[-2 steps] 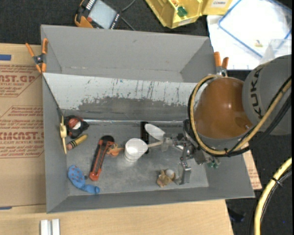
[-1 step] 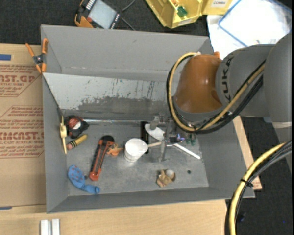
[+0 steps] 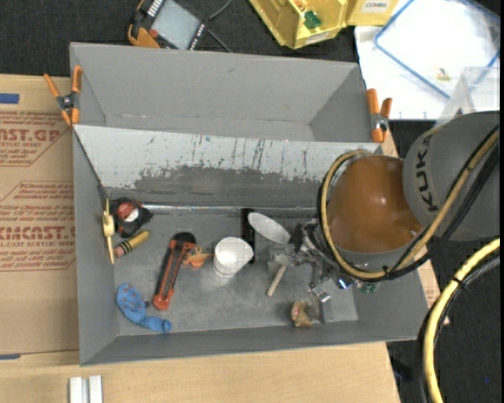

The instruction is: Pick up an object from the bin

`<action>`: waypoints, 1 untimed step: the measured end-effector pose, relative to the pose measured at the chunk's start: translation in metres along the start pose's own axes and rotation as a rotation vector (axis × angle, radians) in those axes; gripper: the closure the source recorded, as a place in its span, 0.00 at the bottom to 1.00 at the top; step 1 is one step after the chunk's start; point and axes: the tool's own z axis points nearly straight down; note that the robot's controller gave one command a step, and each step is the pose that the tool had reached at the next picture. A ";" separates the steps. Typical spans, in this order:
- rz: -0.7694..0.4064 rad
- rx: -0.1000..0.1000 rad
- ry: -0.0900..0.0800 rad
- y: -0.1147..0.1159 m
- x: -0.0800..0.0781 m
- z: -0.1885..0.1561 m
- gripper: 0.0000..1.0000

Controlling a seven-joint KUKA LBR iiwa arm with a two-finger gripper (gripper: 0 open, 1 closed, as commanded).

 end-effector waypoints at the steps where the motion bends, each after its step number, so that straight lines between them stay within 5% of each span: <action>1: 0.684 -0.003 0.006 0.017 -0.100 0.002 1.00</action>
Offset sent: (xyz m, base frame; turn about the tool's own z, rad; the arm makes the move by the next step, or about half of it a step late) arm 0.0000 0.0000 0.0000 0.0000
